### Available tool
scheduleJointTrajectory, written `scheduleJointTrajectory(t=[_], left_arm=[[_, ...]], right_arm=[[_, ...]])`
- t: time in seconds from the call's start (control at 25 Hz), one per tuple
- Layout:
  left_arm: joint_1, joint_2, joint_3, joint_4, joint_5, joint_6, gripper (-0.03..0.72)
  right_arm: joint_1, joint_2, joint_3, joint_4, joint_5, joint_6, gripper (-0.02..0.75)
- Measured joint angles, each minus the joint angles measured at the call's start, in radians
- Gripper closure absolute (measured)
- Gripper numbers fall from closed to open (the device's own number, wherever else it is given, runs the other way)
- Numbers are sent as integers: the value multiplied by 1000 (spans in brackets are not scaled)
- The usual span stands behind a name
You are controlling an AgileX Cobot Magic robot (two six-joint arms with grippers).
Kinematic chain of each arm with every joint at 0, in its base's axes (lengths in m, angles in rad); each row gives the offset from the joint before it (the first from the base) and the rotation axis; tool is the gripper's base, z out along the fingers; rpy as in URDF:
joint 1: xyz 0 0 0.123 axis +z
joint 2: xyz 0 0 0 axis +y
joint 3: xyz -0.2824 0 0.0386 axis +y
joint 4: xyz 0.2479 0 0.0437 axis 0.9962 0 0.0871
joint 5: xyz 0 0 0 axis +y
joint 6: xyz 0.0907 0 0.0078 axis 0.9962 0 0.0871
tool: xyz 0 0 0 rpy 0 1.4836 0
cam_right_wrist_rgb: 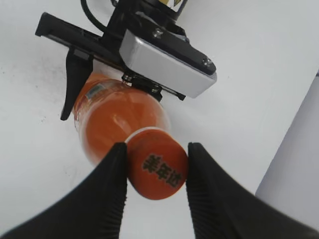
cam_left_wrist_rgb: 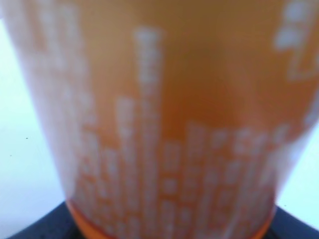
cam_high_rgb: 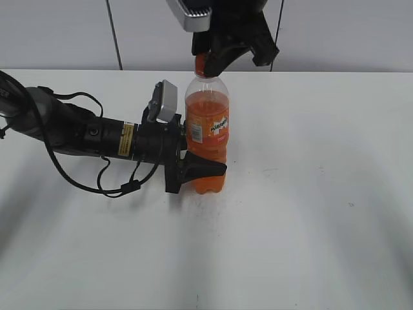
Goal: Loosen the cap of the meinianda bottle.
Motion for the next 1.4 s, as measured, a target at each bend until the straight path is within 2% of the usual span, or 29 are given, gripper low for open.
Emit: scheduleJointTrajectory(t=[0.16, 0.4, 1.12, 1.4], left_arm=[[0, 0, 0, 0, -1, 0, 289], [0, 1, 0, 0, -2, 0, 289], [0, 1, 0, 2, -4, -1, 290], [0, 1, 0, 5, -8, -5, 290]], right_arm=[[0, 0, 0, 5, 0, -98, 465], [0, 0, 0, 7, 0, -142, 465], [0, 0, 0, 6, 0, -22, 465], [0, 0, 0, 7, -4, 17, 403]])
